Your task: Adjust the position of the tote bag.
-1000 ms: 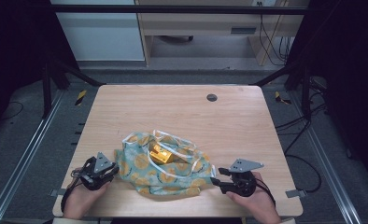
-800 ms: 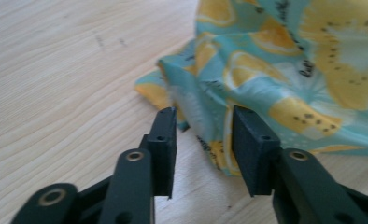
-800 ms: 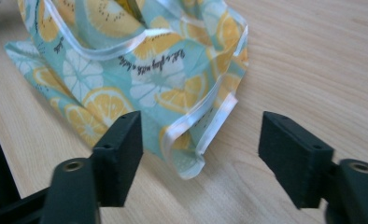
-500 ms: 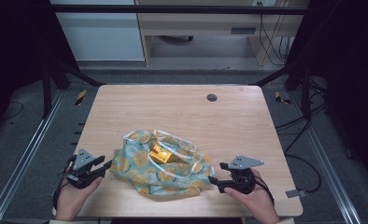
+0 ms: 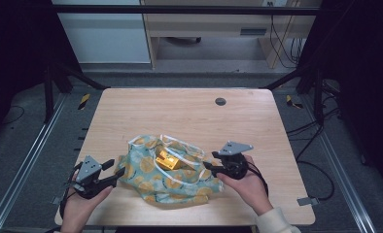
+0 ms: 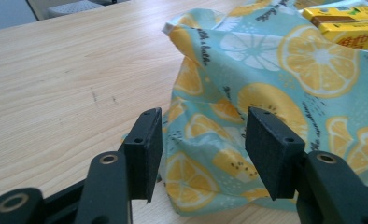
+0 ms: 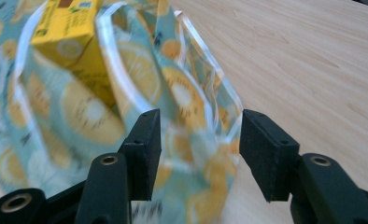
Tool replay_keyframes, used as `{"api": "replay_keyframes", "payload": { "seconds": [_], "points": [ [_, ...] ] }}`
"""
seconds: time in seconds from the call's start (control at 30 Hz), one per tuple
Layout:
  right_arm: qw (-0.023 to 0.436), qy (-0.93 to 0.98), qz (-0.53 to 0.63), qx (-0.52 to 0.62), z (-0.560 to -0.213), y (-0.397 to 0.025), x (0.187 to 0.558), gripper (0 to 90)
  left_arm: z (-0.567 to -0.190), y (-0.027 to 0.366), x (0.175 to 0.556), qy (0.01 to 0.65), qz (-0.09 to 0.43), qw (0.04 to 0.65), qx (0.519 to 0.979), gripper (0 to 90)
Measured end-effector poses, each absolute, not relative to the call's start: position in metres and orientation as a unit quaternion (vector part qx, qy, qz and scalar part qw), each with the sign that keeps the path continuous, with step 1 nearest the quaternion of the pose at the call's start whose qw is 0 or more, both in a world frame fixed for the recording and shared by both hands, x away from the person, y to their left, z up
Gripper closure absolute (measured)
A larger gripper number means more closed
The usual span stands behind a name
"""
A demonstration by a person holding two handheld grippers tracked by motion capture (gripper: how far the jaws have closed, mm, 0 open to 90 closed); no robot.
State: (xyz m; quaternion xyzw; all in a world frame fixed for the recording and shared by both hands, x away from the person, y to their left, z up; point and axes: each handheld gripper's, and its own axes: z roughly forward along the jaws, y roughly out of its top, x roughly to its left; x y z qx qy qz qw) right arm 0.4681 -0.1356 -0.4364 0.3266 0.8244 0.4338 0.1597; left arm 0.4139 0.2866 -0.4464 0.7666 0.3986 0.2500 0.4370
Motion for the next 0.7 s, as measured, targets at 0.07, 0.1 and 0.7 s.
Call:
{"api": "replay_keyframes", "payload": {
  "seconds": [0.07,0.1,0.7],
  "points": [
    [0.152,0.831,0.428,0.322,-0.436,-0.127,0.478,50.5,-0.447,0.286,0.414,0.399,0.248,0.437,0.767,45.8],
    [0.149,0.832,0.425,0.323,-0.437,-0.123,0.482,52.9,-0.447,0.285,0.414,0.397,0.247,0.436,0.769,45.4],
    [0.133,0.827,0.473,0.274,-0.398,-0.105,0.467,89.0,-0.449,0.284,0.415,0.393,0.247,0.427,0.776,43.5]
  ]
}}
